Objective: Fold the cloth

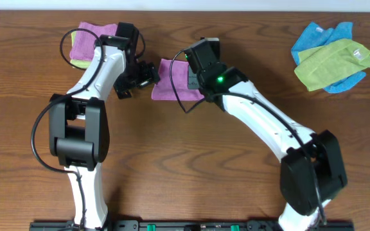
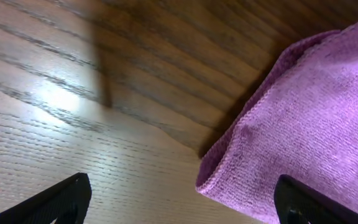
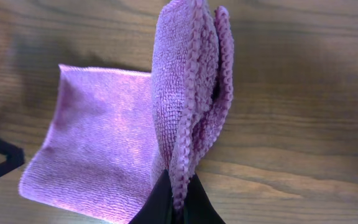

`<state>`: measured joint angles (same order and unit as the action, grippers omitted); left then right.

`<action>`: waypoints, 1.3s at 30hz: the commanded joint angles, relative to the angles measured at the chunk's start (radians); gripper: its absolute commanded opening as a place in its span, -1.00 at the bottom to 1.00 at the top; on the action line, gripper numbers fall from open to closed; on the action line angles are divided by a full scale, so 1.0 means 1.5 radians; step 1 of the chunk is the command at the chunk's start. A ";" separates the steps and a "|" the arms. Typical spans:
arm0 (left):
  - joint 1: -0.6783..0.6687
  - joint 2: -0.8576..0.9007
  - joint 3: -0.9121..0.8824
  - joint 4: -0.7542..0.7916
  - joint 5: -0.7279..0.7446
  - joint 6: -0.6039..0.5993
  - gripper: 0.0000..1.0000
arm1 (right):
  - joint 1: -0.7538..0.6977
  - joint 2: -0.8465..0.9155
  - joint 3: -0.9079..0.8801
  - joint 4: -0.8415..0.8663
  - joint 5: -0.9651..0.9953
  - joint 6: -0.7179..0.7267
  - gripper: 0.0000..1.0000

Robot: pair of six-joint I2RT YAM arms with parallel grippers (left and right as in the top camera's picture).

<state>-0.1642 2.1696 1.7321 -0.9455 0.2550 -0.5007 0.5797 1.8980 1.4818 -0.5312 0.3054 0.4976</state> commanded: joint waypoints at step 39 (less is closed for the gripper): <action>0.006 0.006 -0.005 -0.036 -0.020 0.006 0.91 | 0.027 -0.058 0.013 -0.189 -0.096 -0.082 0.99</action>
<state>-0.1596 2.1696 1.7321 -0.9924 0.2356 -0.4988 0.6163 1.8271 1.4899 -0.7982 0.2012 0.5247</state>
